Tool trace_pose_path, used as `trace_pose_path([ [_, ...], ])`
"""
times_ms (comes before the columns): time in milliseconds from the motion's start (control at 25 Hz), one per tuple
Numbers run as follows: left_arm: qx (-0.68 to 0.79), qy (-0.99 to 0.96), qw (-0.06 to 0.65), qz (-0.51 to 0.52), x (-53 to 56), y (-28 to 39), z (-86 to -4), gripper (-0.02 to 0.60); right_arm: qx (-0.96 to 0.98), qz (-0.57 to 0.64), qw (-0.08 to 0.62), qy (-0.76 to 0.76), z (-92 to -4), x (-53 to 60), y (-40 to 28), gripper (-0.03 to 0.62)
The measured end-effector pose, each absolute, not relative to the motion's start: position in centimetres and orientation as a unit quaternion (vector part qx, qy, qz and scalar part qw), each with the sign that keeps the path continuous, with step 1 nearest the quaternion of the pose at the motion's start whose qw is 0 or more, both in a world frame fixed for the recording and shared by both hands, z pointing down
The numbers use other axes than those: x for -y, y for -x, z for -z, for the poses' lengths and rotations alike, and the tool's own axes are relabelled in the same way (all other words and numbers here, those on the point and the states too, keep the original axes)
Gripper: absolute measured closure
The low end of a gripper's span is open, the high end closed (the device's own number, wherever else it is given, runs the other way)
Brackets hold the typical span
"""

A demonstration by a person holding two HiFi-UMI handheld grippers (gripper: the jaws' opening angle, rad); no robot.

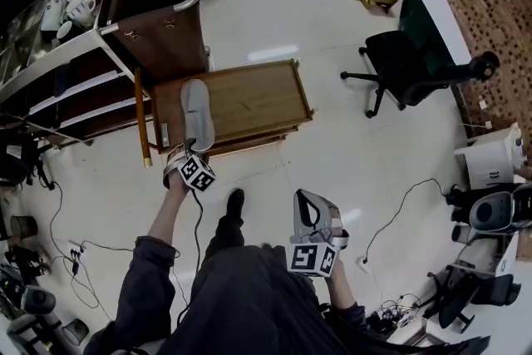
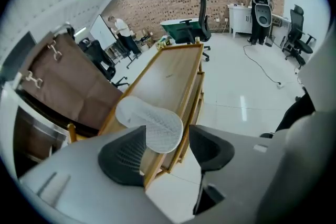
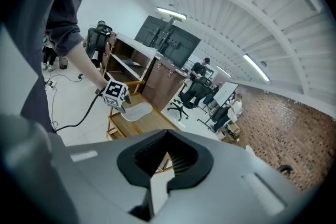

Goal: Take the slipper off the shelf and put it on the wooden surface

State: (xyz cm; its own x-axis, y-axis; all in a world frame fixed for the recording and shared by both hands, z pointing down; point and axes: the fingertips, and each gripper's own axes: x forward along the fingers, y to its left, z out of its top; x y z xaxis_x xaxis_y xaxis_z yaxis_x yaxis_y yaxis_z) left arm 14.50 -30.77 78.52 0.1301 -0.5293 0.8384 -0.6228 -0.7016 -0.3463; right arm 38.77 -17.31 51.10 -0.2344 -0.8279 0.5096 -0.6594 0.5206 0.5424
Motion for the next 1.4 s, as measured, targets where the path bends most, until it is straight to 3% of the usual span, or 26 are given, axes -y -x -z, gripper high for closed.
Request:
trace_pose_path([
  [280, 0.433, -0.769, -0.032, -0.469, 18.0, -19.2, -68.1, 0.346, 0.821, 0.151, 0.360, -0.416, -51.9, 12.2, -38.4, 0.592],
  [600, 0.451, -0.777, -0.026, -0.439, -1.4, -29.5, -62.7, 0.356, 0.850, 0.179, 0.354, -0.348, -54.6, 0.7, -42.9, 0.591],
  [760, 0.466, -0.771, -0.013, -0.433, -8.4, -31.3, -62.0, 0.374, 0.862, 0.182, 0.345, -0.324, -54.9, -3.8, -42.8, 0.591],
  [1080, 0.496, -0.788, 0.025, -0.364, -14.4, -32.6, -58.7, 0.385, 0.870, 0.179, 0.332, -0.317, -55.1, -9.1, -41.8, 0.591],
  [1400, 0.490, -0.793, 0.007, -0.361, -18.6, -32.4, -57.7, 0.403, 0.864, 0.195, 0.332, -0.323, -53.2, -12.5, -40.3, 0.592],
])
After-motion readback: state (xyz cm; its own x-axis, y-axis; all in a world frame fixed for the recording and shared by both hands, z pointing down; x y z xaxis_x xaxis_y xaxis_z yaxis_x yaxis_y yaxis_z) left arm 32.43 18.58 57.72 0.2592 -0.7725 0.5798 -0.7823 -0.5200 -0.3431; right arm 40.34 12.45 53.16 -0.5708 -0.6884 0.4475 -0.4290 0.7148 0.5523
